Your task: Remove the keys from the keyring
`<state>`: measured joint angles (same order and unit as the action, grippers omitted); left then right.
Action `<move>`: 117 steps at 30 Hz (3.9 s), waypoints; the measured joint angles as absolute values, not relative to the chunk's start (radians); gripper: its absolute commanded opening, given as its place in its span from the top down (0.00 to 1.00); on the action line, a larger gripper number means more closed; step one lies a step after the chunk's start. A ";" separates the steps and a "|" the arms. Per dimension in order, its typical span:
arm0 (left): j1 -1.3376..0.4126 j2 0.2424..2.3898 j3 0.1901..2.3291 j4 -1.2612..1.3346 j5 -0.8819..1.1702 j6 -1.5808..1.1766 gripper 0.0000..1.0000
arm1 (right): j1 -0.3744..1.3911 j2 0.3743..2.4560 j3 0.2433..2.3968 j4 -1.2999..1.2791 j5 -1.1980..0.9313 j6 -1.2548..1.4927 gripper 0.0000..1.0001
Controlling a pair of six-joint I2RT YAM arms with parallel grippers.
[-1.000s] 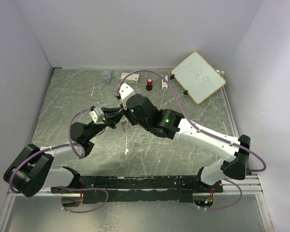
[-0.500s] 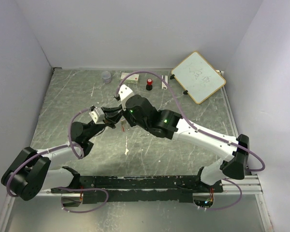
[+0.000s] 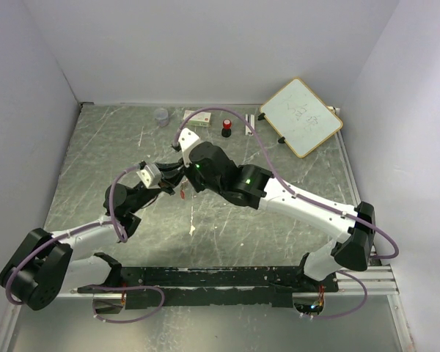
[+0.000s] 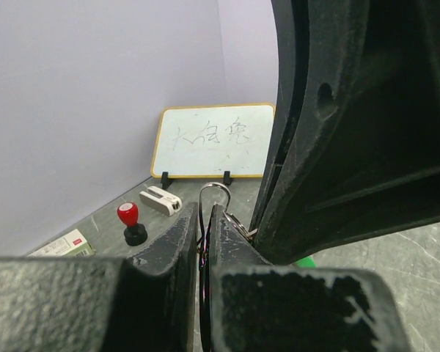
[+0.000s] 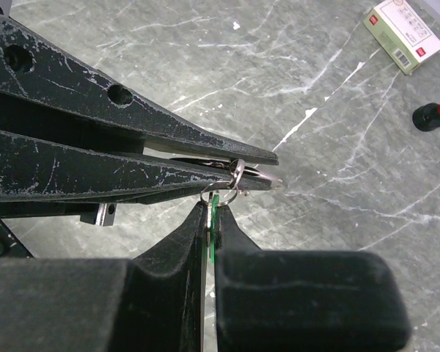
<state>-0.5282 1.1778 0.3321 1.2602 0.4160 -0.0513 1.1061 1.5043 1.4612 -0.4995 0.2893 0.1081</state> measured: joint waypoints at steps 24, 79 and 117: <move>-0.546 1.081 0.294 1.234 0.265 -0.091 0.93 | 1.100 1.465 1.343 -0.320 0.263 0.170 1.00; -0.531 0.628 0.279 0.820 0.039 -0.166 0.93 | 0.835 1.328 0.925 -0.324 0.424 0.244 1.00; -0.531 0.836 0.290 0.815 0.149 -0.222 0.93 | 0.667 1.525 0.837 -0.035 0.265 0.279 0.45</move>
